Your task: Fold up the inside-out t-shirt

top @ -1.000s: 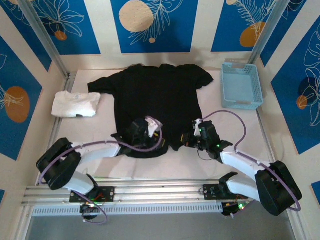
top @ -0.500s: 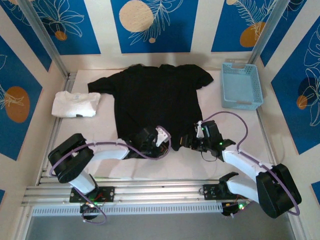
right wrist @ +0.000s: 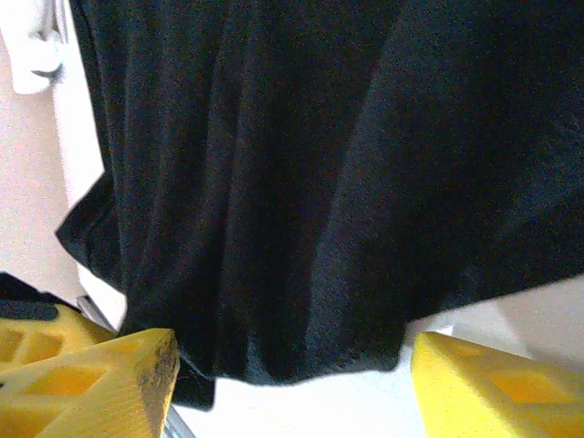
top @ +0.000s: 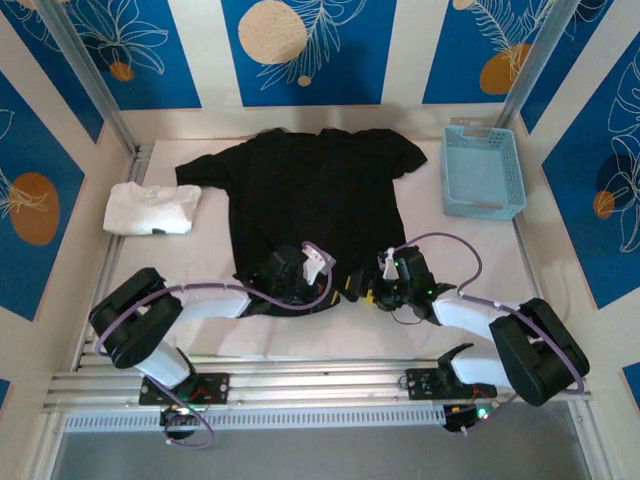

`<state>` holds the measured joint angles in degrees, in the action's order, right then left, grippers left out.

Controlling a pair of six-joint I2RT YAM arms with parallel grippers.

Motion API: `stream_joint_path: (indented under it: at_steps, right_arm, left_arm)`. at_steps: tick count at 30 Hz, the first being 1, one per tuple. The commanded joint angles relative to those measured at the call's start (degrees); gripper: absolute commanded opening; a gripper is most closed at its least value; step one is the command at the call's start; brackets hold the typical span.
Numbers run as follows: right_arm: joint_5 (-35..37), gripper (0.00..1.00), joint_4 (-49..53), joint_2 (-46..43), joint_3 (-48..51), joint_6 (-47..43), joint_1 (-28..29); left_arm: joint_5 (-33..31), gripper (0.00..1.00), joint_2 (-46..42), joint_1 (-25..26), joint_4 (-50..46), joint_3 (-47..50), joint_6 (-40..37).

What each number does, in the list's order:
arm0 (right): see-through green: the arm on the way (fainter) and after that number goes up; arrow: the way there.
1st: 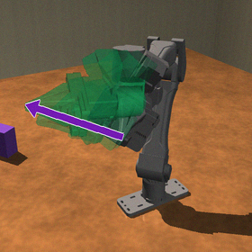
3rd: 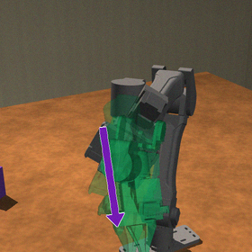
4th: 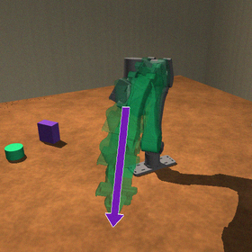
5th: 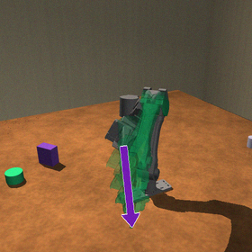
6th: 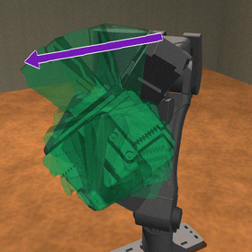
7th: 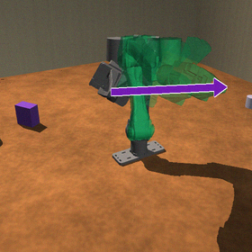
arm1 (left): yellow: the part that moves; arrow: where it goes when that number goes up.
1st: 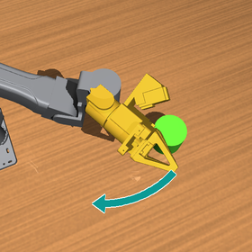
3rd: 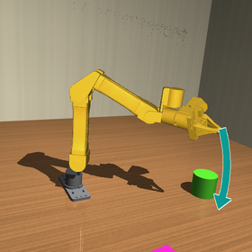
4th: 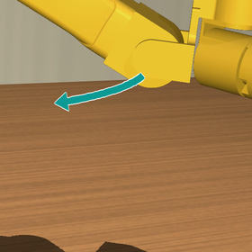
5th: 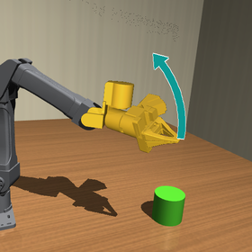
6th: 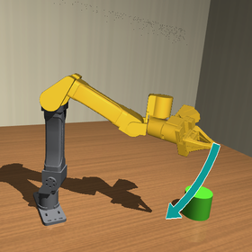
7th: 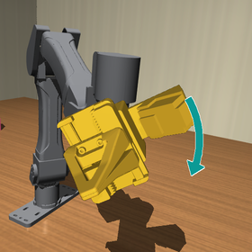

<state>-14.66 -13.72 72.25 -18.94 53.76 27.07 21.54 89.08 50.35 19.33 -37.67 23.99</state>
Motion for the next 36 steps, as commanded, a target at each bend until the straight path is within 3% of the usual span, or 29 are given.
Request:
stream_joint_path:
  at_steps: [1,9,21,28,33,36]
  right_arm:
    - [-0.67,0.68,-5.68,1.83,1.0,4.88,0.44]
    - [0.77,0.64,-11.18,3.67,1.93,9.01,0.53]
    - [6.56,0.31,-5.71,-5.3,2.55,8.74,0.53]
    - [6.55,0.1,-5.54,-6.86,2.03,8.09,0.53]
    - [6.84,0.01,-3.67,-8.11,0.85,6.48,0.57]
    - [6.67,0.0,-3.17,-9.1,0.23,5.8,0.54]
  left_arm:
    - [2.63,0.0,-1.06,-0.36,2.8,1.01,1.53]
    - [2.04,0.0,-0.92,-0.41,2.87,1.41,1.38]
    - [-0.15,0.02,-1.65,-3.33,2.83,3.55,2.83]
    - [2.53,0.0,-1.78,-6.52,7.19,5.5,6.39]
    - [5.06,0.0,-3.15,-8.64,9.92,6.55,8.52]
    - [5.19,0.0,-3.56,-9.72,10.2,6.88,9.0]
